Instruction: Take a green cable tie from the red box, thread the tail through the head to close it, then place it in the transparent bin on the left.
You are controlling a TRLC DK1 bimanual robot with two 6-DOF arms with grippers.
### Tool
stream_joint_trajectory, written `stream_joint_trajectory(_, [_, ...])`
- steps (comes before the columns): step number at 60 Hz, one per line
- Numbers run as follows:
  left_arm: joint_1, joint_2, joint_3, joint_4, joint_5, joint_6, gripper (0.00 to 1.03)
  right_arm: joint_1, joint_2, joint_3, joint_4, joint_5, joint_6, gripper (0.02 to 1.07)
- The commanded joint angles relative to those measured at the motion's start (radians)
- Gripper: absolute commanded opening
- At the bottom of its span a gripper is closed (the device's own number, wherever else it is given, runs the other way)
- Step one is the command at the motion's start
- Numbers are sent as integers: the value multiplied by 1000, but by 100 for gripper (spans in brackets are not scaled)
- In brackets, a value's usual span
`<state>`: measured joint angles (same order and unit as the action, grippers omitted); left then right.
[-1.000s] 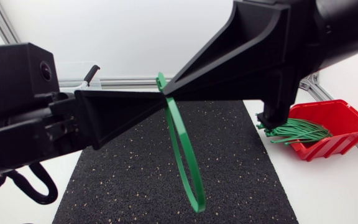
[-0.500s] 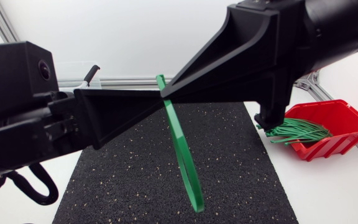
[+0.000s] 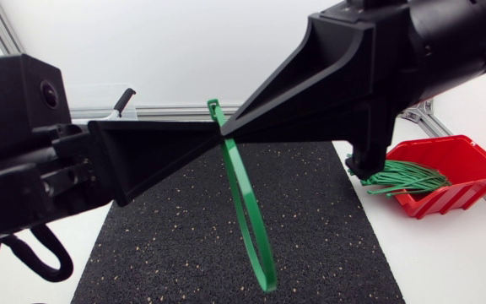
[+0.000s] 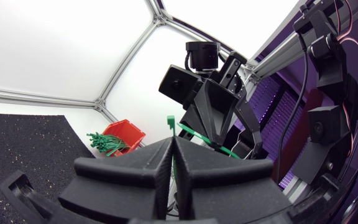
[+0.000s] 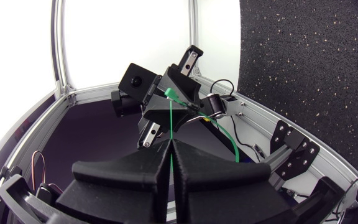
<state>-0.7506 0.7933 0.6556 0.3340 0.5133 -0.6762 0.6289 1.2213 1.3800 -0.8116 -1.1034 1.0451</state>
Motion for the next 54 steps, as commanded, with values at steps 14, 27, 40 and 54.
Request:
stream_joint_trajectory(14, [-27, -9, 22, 3, -22, 15, 4, -5, -3, -7, 3, 4, 24, 8])
stream_joint_trajectory(27, [-46, -9, 24, 0, -24, 20, 4, -6, 6, -7, 5, 2, 24, 8])
stream_joint_trajectory(40, [-67, -2, 24, 2, -53, 36, 4, -17, 26, -6, 11, 2, 24, 8])
stream_joint_trajectory(54, [-101, -9, 19, -4, -94, 66, 4, -38, 57, 33, -18, 2, 26, 8])
